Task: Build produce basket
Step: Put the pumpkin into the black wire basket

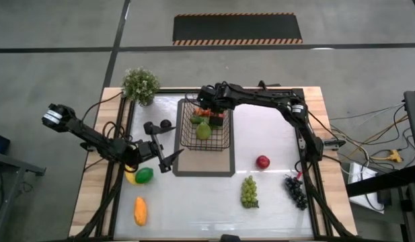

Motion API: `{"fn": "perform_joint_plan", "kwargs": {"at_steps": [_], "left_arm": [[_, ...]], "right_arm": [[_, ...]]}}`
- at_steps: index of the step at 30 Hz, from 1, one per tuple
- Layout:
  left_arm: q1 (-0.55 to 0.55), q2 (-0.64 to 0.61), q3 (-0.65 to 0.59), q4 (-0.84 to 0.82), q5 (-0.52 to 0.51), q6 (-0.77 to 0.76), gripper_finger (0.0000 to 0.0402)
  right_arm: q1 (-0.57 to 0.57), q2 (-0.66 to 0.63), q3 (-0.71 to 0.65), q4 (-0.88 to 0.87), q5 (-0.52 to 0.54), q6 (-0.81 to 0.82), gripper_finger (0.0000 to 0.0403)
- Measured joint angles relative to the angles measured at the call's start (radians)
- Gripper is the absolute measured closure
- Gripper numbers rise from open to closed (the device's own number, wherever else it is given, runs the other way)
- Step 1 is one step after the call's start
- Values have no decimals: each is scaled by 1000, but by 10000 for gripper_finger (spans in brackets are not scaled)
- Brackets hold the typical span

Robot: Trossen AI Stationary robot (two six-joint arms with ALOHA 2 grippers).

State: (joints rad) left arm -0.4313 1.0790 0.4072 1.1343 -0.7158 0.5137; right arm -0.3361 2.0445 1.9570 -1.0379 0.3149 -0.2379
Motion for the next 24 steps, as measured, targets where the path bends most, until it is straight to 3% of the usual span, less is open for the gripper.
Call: {"fn": "perform_joint_plan", "kwargs": {"at_steps": [15,24], "left_arm": [[0,0,0,0,0,0,26],[0,0,0,0,0,0,26]], "right_arm": [[-29,2,-111,89,-8,29,394],[-13,0,-98,116,-97,45,394]]}}
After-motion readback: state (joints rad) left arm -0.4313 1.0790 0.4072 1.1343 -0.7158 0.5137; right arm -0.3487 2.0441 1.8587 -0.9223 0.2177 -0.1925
